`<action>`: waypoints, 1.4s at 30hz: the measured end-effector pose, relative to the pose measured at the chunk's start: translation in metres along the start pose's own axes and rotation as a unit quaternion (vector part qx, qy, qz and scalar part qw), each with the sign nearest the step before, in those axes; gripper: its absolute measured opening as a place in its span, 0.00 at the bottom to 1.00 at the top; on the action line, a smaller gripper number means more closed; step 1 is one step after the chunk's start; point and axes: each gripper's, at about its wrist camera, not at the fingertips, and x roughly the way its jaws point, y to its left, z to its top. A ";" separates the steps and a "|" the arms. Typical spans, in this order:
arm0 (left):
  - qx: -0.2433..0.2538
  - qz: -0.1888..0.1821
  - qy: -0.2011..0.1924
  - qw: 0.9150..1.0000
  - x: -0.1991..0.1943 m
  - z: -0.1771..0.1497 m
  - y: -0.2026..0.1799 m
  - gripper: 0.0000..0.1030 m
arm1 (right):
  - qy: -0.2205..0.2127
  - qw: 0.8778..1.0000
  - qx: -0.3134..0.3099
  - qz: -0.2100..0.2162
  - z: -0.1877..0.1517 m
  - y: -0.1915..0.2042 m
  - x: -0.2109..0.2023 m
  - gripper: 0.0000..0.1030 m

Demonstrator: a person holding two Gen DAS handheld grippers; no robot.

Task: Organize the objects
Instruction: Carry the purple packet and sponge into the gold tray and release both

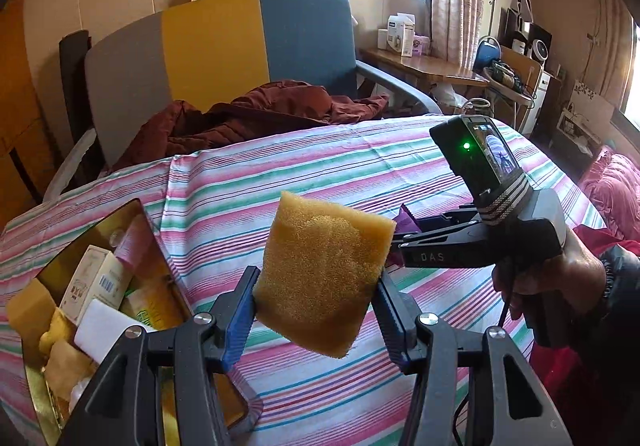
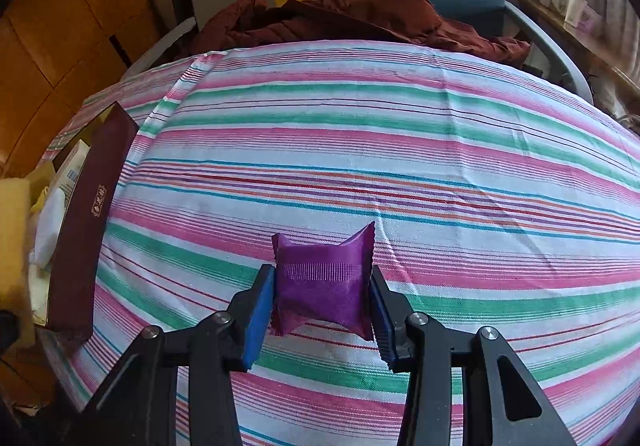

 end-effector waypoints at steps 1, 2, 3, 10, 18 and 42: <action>-0.002 0.000 -0.001 1.000 -0.002 -0.001 0.002 0.54 | 0.000 1.000 0.001 -0.001 0.000 0.000 0.000 0.44; -0.004 0.001 -0.002 1.000 -0.004 -0.002 0.004 0.54 | 0.002 1.000 0.001 -0.003 0.000 0.001 0.000 0.44; -0.005 0.002 -0.003 1.000 -0.006 -0.003 0.006 0.54 | 0.003 1.000 0.000 -0.007 0.001 0.002 0.000 0.44; -0.019 0.006 -0.014 1.000 -0.023 -0.011 0.022 0.54 | 0.012 1.000 0.005 -0.013 -0.002 0.016 -0.002 0.44; -0.046 0.016 -0.021 0.999 -0.042 -0.025 0.047 0.54 | -0.008 1.000 0.001 0.010 -0.001 0.060 -0.021 0.44; -0.220 0.060 -0.029 0.973 -0.091 -0.075 0.232 0.56 | -0.037 0.981 -0.101 0.162 -0.014 0.245 -0.052 0.44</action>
